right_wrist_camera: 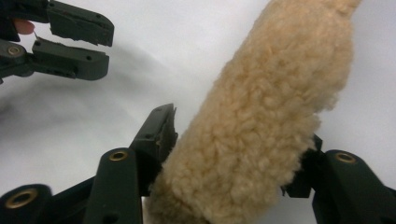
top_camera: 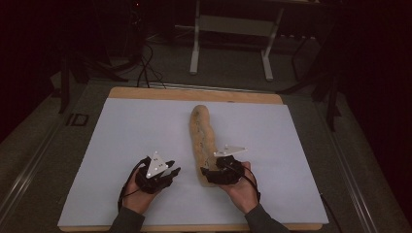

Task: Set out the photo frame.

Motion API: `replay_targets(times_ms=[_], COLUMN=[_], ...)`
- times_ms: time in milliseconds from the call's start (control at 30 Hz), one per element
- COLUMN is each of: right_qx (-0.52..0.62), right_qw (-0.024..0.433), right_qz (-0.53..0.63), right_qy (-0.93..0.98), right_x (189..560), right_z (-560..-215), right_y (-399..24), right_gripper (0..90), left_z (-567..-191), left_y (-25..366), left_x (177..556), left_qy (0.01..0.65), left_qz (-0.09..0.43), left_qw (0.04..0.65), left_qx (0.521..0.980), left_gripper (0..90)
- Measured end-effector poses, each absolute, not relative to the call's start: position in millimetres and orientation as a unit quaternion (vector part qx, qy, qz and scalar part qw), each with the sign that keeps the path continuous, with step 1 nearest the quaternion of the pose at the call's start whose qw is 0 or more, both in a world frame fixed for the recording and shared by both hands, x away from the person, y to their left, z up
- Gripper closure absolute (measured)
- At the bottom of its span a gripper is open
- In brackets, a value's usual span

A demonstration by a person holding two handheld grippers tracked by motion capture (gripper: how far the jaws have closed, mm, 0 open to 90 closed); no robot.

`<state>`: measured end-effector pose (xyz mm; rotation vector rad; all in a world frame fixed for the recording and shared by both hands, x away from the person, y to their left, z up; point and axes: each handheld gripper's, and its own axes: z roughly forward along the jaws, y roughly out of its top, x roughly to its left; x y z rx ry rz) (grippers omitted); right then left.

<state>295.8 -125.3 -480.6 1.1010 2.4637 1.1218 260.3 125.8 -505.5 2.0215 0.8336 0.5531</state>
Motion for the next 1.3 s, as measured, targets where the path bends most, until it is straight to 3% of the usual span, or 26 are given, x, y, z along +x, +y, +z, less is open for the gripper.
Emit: replay_targets(times_ms=[1300], right_qx=[0.371], right_qw=[0.110], right_qz=[0.395], right_qy=[0.833], right_x=[299.4], right_z=[-479.5], right_y=[-156.2], right_gripper=[63.2], left_z=[-501.0], left_y=[139.9], left_x=[264.1], left_qy=[0.357], left_qz=[0.230], left_qw=[0.440], left_qx=[0.791], left_gripper=[65.4])
